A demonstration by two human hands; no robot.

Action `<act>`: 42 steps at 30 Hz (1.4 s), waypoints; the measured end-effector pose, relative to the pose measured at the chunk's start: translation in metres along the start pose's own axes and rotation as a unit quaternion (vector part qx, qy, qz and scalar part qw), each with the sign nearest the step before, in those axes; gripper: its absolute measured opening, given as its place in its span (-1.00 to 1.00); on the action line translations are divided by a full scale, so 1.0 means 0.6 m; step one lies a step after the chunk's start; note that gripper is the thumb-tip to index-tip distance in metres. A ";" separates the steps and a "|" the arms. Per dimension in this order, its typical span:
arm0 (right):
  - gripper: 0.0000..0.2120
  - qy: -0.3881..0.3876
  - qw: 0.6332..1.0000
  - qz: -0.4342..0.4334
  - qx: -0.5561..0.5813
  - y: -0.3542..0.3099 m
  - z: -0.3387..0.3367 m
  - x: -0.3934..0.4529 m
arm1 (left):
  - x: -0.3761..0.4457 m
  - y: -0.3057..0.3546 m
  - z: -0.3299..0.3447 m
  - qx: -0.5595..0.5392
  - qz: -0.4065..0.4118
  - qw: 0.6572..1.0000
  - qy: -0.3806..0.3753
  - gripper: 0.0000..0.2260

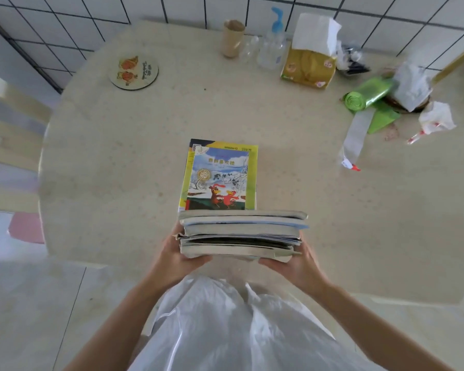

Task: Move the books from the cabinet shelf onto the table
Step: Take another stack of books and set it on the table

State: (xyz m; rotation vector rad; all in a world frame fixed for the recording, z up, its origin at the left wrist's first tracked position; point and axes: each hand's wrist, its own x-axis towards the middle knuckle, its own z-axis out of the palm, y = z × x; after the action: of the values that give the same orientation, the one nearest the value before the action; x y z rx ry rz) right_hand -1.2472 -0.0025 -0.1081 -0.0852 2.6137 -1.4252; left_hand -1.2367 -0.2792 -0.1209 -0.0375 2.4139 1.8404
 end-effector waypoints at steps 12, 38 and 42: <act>-0.27 -0.100 0.993 0.015 -0.055 0.050 0.025 -0.002 | 0.014 -0.045 0.014 -0.009 -0.044 0.999 -0.012 -0.41; -0.44 -0.033 0.994 0.087 0.057 -0.026 -0.015 0.062 | 0.071 0.034 0.018 -0.006 -0.127 0.992 0.022 -0.32; -0.60 -0.019 0.959 0.198 0.201 -0.068 -0.012 0.107 | 0.109 0.066 0.019 -0.033 -0.160 0.981 0.104 -0.42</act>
State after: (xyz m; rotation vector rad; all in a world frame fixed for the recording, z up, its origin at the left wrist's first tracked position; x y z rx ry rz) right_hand -1.3127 -0.0271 -0.0773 0.4306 2.0949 -1.7271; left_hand -1.3041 -0.2547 -0.0925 -0.6150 2.3015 1.8405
